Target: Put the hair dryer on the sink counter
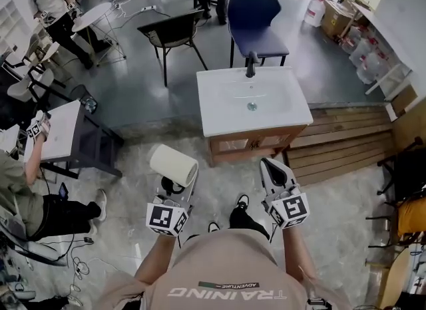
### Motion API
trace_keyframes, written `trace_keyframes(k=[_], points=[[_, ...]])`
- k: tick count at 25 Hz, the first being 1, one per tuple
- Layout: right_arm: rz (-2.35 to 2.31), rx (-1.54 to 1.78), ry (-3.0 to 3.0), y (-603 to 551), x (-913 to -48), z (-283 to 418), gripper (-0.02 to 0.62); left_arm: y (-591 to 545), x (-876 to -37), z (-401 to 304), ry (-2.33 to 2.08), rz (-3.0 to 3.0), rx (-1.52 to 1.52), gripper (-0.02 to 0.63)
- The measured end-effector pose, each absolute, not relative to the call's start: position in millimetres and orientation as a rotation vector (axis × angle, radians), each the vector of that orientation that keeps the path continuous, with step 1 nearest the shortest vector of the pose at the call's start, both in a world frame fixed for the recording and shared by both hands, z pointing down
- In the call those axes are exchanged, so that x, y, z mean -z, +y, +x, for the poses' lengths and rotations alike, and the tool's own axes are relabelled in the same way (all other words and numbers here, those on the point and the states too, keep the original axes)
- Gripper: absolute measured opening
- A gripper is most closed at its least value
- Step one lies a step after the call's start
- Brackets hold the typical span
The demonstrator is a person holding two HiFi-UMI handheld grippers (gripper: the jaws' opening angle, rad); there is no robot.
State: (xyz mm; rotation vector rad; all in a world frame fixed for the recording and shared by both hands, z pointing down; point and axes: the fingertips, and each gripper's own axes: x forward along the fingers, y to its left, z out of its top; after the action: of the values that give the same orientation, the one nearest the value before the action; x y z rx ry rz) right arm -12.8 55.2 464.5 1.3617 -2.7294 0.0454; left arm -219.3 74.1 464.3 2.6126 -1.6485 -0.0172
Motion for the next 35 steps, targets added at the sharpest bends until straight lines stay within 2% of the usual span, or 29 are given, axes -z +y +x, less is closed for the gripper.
trace_keyframes(k=[13,27,35], points=[[1.244,-0.03,-2.814,-59.2,-458.9,20.0,0.006,-20.5,-458.8,-187.2,-1.765,2.532,0.002,0.218],[1.126,-0.053,-2.855,-133.7,-469.1,60.6,0.006,-86.4,-470.4,-156.1,-1.878,2.424,-0.015,0.218],[1.102,-0.076,-2.875,-161.3,-472.7,46.6,0.006,-110.9,-468.5,-165.2,-1.893,2.411,-0.022,0.218]])
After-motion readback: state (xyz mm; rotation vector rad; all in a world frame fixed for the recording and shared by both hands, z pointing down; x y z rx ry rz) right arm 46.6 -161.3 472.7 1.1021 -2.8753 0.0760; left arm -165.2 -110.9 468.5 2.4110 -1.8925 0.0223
